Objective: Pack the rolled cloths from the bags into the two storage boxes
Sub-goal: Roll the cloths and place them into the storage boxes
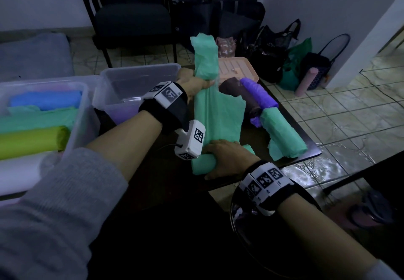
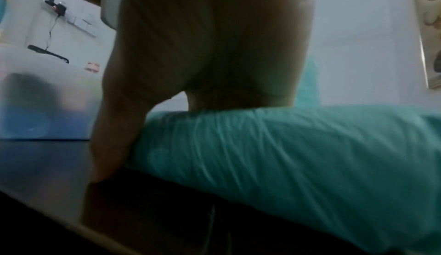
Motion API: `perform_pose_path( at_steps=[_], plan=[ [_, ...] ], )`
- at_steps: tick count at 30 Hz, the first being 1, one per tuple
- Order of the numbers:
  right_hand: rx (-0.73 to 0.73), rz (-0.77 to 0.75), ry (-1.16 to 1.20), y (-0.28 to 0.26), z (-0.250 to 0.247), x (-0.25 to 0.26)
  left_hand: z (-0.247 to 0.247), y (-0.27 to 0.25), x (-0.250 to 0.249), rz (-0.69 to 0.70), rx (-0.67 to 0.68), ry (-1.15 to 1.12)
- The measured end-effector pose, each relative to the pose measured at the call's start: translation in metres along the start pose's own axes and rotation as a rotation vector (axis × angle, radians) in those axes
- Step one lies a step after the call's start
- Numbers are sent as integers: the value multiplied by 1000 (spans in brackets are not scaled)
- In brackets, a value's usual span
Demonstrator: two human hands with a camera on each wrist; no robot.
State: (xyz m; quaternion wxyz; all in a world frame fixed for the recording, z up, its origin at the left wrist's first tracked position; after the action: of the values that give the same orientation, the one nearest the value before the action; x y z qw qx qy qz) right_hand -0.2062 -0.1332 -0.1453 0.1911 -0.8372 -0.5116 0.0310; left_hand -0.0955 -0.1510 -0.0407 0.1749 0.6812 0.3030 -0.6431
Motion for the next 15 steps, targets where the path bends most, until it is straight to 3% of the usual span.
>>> perform_pose_path(
  at_steps=[11,15],
  plan=[
    [-47,1,147,-5,1,-8,-13,23,1,47,-101,6],
    [-41,1,193,-2,0,-9,-24,31,-32,169,-146,-15]
  ],
)
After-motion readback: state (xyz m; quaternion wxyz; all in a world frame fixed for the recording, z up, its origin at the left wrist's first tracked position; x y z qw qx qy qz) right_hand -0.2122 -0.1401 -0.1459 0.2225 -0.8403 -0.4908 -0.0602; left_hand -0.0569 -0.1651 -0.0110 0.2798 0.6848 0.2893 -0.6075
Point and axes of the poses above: each hand's wrist, its own y-axis towards the middle knuckle, its own z-axis out of the palm, x = y × z, the point moved 10 cm from there along y, towards the middle knuckle, and after that the axes turned 9 degrees about z, right-handed, at the moved point
